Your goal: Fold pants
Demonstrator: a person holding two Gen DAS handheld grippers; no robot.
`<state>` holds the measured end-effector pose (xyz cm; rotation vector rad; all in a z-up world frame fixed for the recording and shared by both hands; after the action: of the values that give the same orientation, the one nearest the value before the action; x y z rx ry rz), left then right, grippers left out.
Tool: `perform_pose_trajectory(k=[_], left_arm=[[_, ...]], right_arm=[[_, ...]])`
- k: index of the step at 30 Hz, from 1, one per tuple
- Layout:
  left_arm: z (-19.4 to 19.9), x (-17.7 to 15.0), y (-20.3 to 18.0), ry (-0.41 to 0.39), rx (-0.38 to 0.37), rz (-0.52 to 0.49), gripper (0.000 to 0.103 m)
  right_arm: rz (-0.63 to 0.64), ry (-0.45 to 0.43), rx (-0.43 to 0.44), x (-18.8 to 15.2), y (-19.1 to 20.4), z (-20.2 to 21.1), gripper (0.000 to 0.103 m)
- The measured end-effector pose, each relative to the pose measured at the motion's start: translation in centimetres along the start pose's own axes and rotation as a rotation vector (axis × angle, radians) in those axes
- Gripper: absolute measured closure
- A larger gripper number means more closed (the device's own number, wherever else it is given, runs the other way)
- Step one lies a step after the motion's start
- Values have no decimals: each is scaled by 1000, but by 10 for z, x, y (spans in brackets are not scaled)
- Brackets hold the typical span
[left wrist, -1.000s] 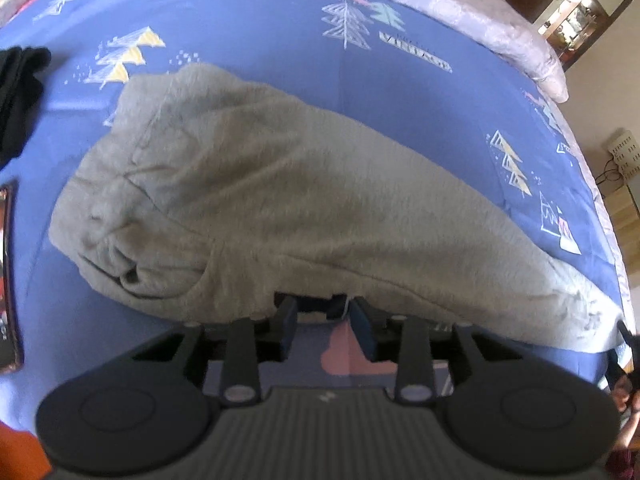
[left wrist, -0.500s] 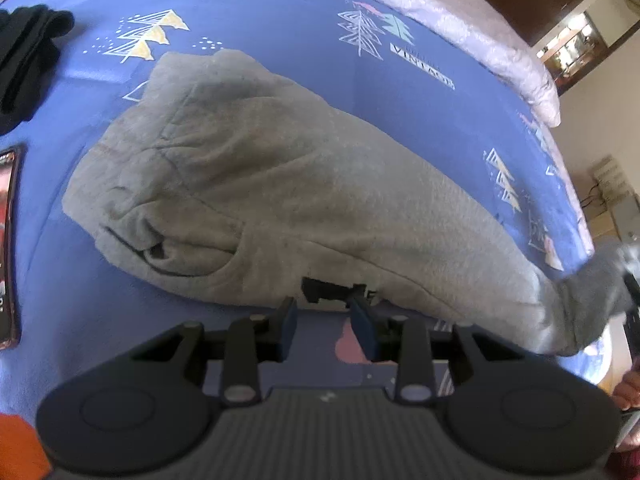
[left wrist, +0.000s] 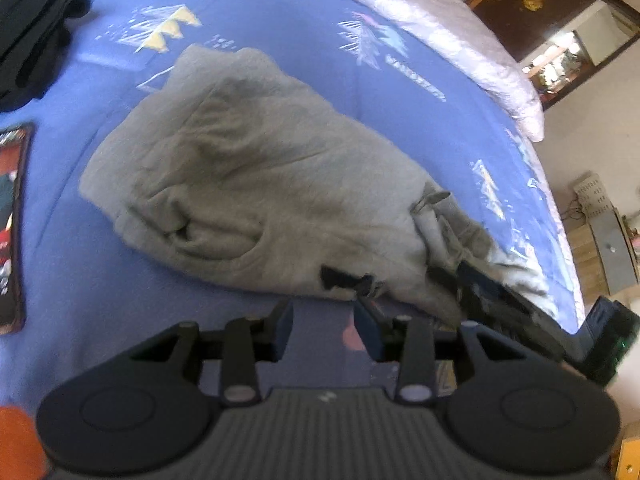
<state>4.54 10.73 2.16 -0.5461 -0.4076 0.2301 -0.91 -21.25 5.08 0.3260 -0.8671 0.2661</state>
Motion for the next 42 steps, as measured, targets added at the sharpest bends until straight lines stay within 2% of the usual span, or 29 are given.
perform_pose_trajectory(k=[2, 4, 6, 9, 12, 13, 15, 18, 20, 21, 23, 25, 27, 28, 30, 33, 35, 38, 42], left_arm=[[-2, 6, -13, -4, -24, -26, 67], [-6, 14, -31, -10, -53, -59, 67], [-13, 23, -57, -20, -84, -105, 67], [-30, 30, -98, -20, -144, -176, 67], [-59, 28, -135, 8, -182, -242, 67], [-73, 26, -144, 25, -179, -263, 67], [-100, 21, -153, 56, -130, -280, 69], [-146, 16, -145, 102, 20, -267, 71], [-149, 14, -143, 35, 22, -303, 71], [-150, 14, -143, 36, 34, -304, 71], [-149, 14, -147, 44, 61, -308, 70], [-148, 11, -150, 33, 108, -341, 55], [-149, 9, -145, 26, 113, -343, 52], [-149, 9, -143, 23, 106, -333, 52], [-144, 12, -139, 27, 102, -314, 52], [-127, 16, -132, 34, 74, -281, 56], [-105, 23, -121, 0, 28, -237, 55], [-63, 42, -81, -68, -55, -100, 54], [-12, 57, -15, -163, -65, 55, 54]], right_arm=[[26, -13, 33, 2, 1, 19, 26], [34, -71, 49, -1, -3, 50, 27], [-13, -135, 36, -4, -19, 80, 27], [-139, -217, -103, -17, -61, 122, 28], [-341, -262, -241, -43, -117, 154, 28], [-431, -269, -259, -54, -136, 161, 28], [-605, -279, -233, -77, -167, 168, 29], [-781, -290, -155, -104, -190, 164, 29], [-863, -283, -98, -116, -198, 156, 29], [-889, -277, -78, -119, -200, 152, 30], [-875, -269, -75, -117, -196, 145, 33], [-854, -261, -50, -113, -192, 144, 32], [-868, -251, 10, -109, -189, 139, 36], [-870, -227, 26, -106, -186, 132, 52], [-837, -152, -6, -99, -172, 121, 77], [-770, -184, -2, -84, -153, 135, 81], [-722, -219, -10, -66, -142, 146, 81], [-596, -249, -18, -30, -115, 156, 83], [-420, -262, 39, 21, -66, 141, 84]])
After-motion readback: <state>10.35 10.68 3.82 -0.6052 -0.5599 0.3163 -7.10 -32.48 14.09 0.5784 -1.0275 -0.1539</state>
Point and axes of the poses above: each gripper's, at about its wrist camera, not at the fingertips, and z roughly against the way its jaws point, y to its left, x to its top, the point moved 2 cm from there along -z, roughly the way its jaws point, and after that the axes turned 8 degrees about z, right-handed, at the moved point
